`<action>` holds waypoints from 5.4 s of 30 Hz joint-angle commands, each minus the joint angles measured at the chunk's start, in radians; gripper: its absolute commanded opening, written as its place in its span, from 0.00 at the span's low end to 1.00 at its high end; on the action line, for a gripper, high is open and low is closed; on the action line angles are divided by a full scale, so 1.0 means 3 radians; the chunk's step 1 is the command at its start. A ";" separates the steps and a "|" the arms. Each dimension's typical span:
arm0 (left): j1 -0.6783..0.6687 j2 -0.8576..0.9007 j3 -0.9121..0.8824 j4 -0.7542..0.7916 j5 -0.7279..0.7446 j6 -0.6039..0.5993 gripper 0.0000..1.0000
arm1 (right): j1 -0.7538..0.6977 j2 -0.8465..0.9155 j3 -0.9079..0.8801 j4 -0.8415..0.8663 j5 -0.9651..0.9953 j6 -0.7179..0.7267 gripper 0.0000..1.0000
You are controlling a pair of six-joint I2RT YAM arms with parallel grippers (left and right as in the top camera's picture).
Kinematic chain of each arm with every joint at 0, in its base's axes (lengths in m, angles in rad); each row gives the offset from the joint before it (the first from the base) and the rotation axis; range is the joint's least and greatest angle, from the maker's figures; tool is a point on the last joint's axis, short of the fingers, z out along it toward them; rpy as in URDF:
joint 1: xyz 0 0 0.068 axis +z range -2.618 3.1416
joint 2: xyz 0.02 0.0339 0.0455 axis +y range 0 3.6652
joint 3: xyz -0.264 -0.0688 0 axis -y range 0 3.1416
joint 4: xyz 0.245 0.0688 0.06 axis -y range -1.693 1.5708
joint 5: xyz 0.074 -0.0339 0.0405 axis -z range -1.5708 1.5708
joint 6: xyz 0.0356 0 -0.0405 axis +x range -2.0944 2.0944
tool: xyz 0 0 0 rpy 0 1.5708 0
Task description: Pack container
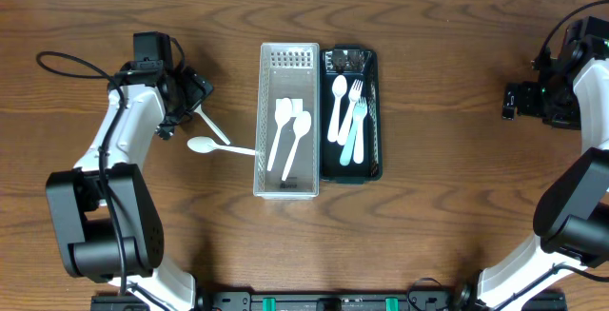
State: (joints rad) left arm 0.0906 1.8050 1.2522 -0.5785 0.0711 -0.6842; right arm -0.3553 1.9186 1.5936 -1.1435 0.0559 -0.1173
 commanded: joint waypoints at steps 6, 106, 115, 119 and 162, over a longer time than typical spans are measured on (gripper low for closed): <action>0.0013 0.0130 0.0023 0.0045 -0.0043 -0.0043 0.98 | -0.0014 -0.0006 -0.0003 -0.0001 -0.0011 -0.0038 0.99; -0.0211 0.0805 0.0460 -0.0328 -0.0366 0.0495 0.98 | -0.0014 -0.0006 -0.0003 -0.0001 -0.0011 -0.0037 0.99; -0.0203 0.0852 0.0459 -0.0327 -0.0367 0.0496 0.98 | -0.0014 -0.0006 -0.0003 0.0000 -0.0013 -0.0038 0.99; -0.0184 0.0928 0.0459 -0.0332 -0.0365 0.0496 0.98 | -0.0014 -0.0006 -0.0003 -0.0001 -0.0011 -0.0037 0.99; -0.0189 0.0614 0.0846 -0.0340 -0.0267 0.0748 0.06 | -0.0014 -0.0006 -0.0003 -0.0001 -0.0011 -0.0038 0.99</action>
State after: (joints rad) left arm 0.0311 2.0426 1.4624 -0.6769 -0.0040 -0.4892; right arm -0.3553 1.9186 1.5936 -1.1431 0.0555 -0.1173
